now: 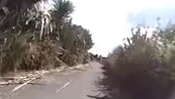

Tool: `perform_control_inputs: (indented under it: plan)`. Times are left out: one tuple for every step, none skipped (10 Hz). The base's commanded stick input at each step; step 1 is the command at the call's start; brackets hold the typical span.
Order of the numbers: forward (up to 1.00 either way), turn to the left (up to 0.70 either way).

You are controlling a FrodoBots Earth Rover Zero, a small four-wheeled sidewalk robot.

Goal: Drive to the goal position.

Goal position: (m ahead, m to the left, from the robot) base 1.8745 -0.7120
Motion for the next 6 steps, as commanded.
perform_control_inputs:
  plan:
    - [0.85,0.0]
    - [0.85,0.0]
    - [0.85,0.0]
    - [0.85,0.0]
    - [0.85,0.0]
    - [0.85,0.0]
